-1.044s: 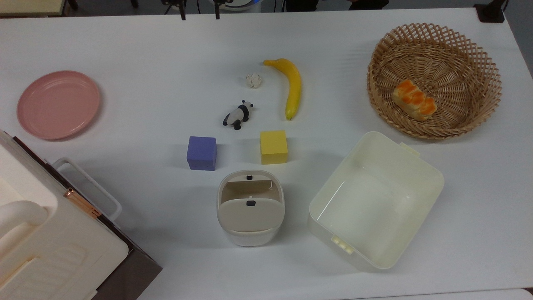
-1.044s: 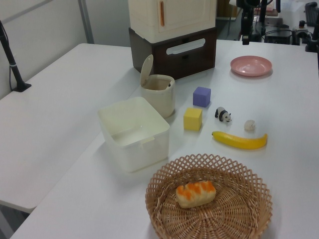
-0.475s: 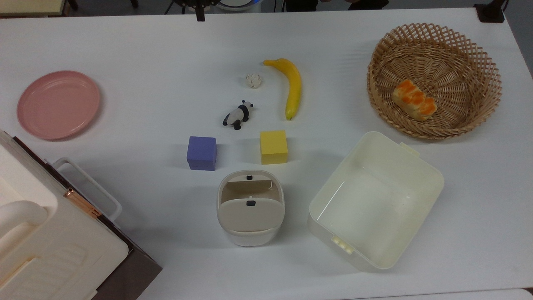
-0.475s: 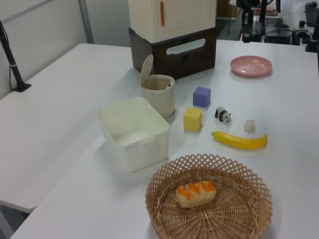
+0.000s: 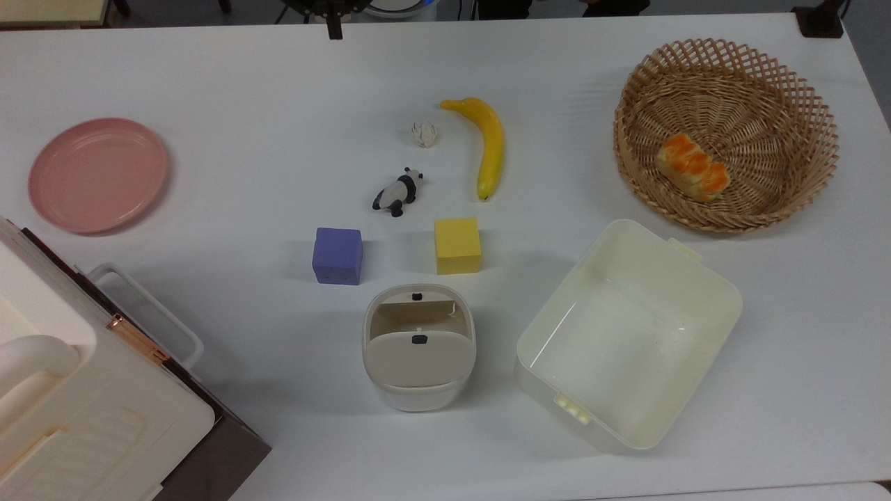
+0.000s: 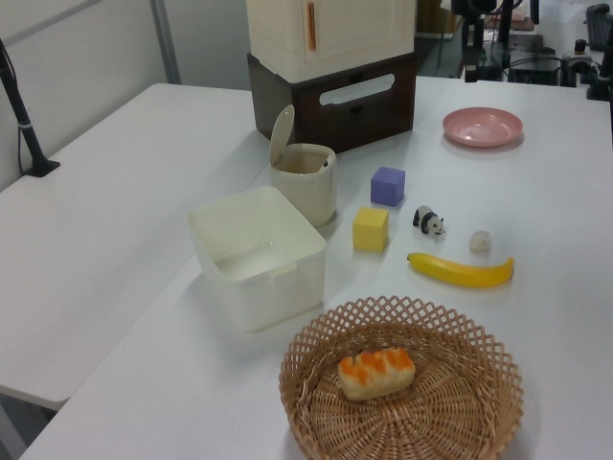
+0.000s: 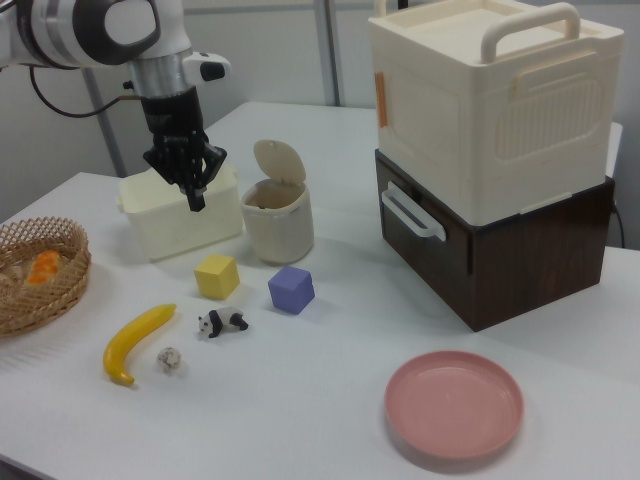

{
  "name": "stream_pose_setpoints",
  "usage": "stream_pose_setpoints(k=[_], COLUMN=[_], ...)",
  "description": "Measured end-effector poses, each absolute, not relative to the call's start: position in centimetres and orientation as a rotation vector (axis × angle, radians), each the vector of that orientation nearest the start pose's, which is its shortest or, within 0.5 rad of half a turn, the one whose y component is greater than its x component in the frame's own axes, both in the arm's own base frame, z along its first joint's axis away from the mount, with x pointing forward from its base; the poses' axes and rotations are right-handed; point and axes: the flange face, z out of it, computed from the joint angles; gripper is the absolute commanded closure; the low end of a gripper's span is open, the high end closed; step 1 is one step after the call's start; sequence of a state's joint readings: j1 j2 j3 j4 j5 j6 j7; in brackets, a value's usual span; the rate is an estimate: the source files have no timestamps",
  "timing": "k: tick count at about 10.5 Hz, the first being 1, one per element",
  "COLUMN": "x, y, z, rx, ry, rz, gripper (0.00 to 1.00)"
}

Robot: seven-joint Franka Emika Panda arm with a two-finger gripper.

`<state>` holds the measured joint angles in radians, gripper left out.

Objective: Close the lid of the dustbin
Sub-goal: 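Move the gripper toward the open lid of the cream dustbin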

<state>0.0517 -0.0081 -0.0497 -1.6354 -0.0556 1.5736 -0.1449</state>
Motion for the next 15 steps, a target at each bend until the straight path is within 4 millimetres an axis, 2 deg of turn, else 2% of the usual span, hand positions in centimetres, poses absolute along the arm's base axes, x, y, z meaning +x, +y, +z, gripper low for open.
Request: stream_pose_setpoints(k=[2,8,12,15], x=[56.4,60.3,64.1,66.8], y=[-0.5,-0.7,-0.3,0.2], z=[59.9,60.5,59.8,58.4], rx=[-3.187,-3.192,-3.159,-3.128], ry=[-0.237,-0.239,-0.244,-0.256], rz=[0.052,-0.298,-0.537,-0.714], gripper=[1.00,1.00,1.00,1.00])
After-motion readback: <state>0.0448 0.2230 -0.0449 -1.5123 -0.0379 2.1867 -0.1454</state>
